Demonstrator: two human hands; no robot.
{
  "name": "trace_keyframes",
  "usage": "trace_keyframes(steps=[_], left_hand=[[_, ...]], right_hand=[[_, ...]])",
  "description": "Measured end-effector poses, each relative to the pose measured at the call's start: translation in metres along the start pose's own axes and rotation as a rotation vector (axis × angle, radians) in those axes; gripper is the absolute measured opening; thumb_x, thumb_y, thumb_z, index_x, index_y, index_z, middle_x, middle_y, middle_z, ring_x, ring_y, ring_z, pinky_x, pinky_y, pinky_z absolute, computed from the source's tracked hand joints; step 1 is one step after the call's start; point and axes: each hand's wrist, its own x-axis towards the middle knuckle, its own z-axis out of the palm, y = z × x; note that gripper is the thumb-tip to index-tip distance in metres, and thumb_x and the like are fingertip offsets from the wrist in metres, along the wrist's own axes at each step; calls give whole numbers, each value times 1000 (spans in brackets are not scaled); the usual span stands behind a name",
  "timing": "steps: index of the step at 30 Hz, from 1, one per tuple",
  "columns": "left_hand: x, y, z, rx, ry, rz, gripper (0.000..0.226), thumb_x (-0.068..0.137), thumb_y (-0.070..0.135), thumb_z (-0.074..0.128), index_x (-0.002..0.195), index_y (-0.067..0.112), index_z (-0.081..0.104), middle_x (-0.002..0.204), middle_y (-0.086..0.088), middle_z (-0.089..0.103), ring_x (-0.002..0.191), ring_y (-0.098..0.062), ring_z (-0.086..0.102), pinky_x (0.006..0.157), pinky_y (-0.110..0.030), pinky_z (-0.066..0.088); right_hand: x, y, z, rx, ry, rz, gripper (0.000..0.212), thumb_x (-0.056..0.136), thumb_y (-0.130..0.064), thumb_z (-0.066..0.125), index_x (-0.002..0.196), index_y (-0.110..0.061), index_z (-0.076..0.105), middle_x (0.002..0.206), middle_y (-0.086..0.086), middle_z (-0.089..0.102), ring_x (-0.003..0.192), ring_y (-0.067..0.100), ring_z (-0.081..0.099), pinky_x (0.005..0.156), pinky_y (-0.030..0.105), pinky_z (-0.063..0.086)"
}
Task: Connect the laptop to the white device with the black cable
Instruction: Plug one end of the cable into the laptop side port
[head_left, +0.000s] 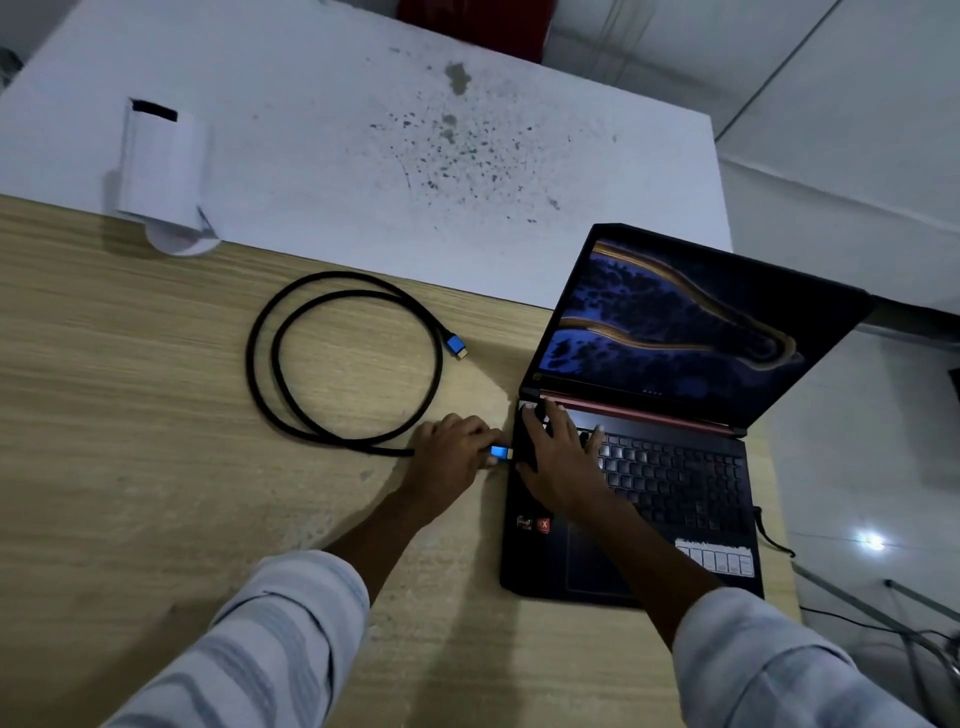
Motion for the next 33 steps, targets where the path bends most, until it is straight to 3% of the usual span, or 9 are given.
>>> trace_keyframes(steps=[23,33], left_hand=[[1,3,-1,-46,-16,-38,32,87,34,65,119,36,61,113,10,64,107,-17,55,86,-37,36],[0,6,-2,16,-13,-38,32,88,33,63,119,36,60,111,11,62,109,-15,53,84,-36,36]], right_hand=[[1,-1,-2,4,-9,10,79,95,-38,54,157,-21,7,166,14,-1,153,33,-2,112,73,-2],[2,-2,-2,-3,-16,-2,78,95,-37,55,156,-18,10,165,15,1,153,34,1,114,75,5]])
